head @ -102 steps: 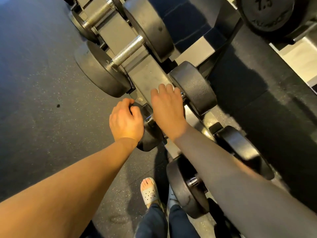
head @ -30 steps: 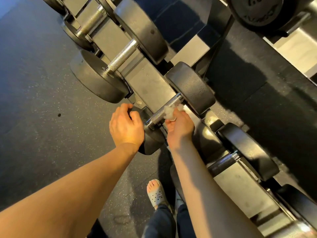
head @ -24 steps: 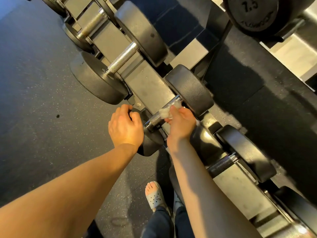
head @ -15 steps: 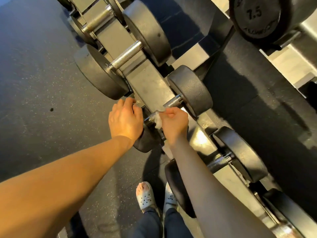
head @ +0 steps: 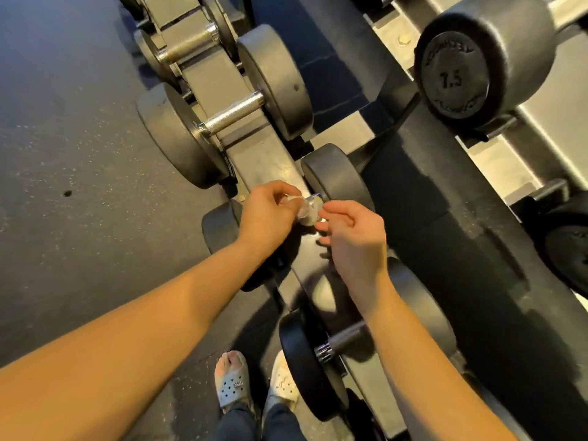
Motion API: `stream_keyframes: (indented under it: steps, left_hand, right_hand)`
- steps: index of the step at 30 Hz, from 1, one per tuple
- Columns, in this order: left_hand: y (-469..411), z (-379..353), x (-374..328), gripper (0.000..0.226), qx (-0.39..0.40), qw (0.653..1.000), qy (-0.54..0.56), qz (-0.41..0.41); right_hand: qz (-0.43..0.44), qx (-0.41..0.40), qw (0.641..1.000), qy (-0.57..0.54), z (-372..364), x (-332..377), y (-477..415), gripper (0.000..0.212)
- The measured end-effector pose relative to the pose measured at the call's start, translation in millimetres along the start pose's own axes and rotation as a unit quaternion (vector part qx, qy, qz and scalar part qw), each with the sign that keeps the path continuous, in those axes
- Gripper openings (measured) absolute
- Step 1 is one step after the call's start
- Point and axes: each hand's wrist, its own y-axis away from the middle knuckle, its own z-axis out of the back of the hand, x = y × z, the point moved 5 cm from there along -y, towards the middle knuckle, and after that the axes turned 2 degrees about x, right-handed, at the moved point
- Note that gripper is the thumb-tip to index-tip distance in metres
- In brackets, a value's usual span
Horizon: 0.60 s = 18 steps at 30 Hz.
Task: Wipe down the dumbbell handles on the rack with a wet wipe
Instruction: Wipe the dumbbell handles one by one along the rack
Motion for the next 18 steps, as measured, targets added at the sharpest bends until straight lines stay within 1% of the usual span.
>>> stream_keyframes:
  steps: [1, 2, 3, 4, 5, 7, 9, 11, 12, 13, 14, 16, 18]
  left_hand:
    - [-0.6, -1.1, -1.3, 0.016, -0.03, 0.999, -0.02, -0.022]
    - [-0.2, -5.3, -4.0, 0.012, -0.046, 0.997, -0.033, -0.043]
    - [0.1, -12.3, -5.7, 0.012, -0.048, 0.996, -0.043, -0.066]
    - [-0.2, -21.7, -5.4, 0.018, -0.044, 0.994, -0.058, -0.084]
    - [-1.2, -31.0, -3.2, 0.024, -0.043, 0.991, -0.081, -0.094]
    - [-4.1, -46.0, 3.3, 0.03, -0.051, 0.985, -0.14, -0.088]
    - [-4.5, -52.5, 6.5, 0.025, -0.06, 0.981, -0.165, -0.087]
    - [-4.1, -54.1, 6.7, 0.018, -0.062, 0.977, -0.178, -0.104]
    - [-6.2, -54.2, 7.7, 0.018, -0.051, 0.976, -0.183, -0.108]
    - [-10.6, -54.6, 8.1, 0.022, -0.032, 0.976, -0.189, -0.102]
    - [-19.2, -55.8, 10.6, 0.03, -0.005, 0.978, -0.194, -0.078]
    - [-38.9, -55.8, 12.3, 0.039, 0.061, 0.979, -0.196, 0.006]
    - [-58.9, -55.5, 9.9, 0.036, 0.136, 0.975, -0.144, 0.102]
  right_hand:
    - [0.058, -0.034, 0.995, 0.076, 11.6, 8.8, -0.6, 0.027]
    - [0.12, -0.066, 0.98, 0.143, 21.5, 20.0, -1.8, 0.024]
    - [0.168, -0.091, 0.962, 0.193, 28.9, 30.3, -5.2, 0.021]
    - [0.193, -0.108, 0.948, 0.228, 33.3, 37.4, -13.7, 0.019]
    - [0.198, -0.112, 0.94, 0.254, 34.6, 41.4, -26.4, 0.018]
    - [0.184, -0.098, 0.932, 0.298, 27.3, 43.2, -56.8, 0.015]
    - [0.171, -0.083, 0.93, 0.314, 13.4, 38.2, -79.5, 0.016]
    - [0.167, -0.111, 0.925, 0.324, 5.0, 30.4, -89.2, 0.02]
    - [0.17, -0.135, 0.919, 0.328, 3.8, 27.9, -89.3, 0.021]
    - [0.176, -0.154, 0.915, 0.33, 3.6, 26.2, -88.8, 0.021]
    - [0.178, -0.163, 0.912, 0.33, 4.0, 25.1, -88.8, 0.021]
    - [0.182, -0.156, 0.912, 0.331, 3.5, 24.4, -89.8, 0.023]
    - [0.189, -0.145, 0.914, 0.328, 3.3, 24.1, -91.1, 0.024]
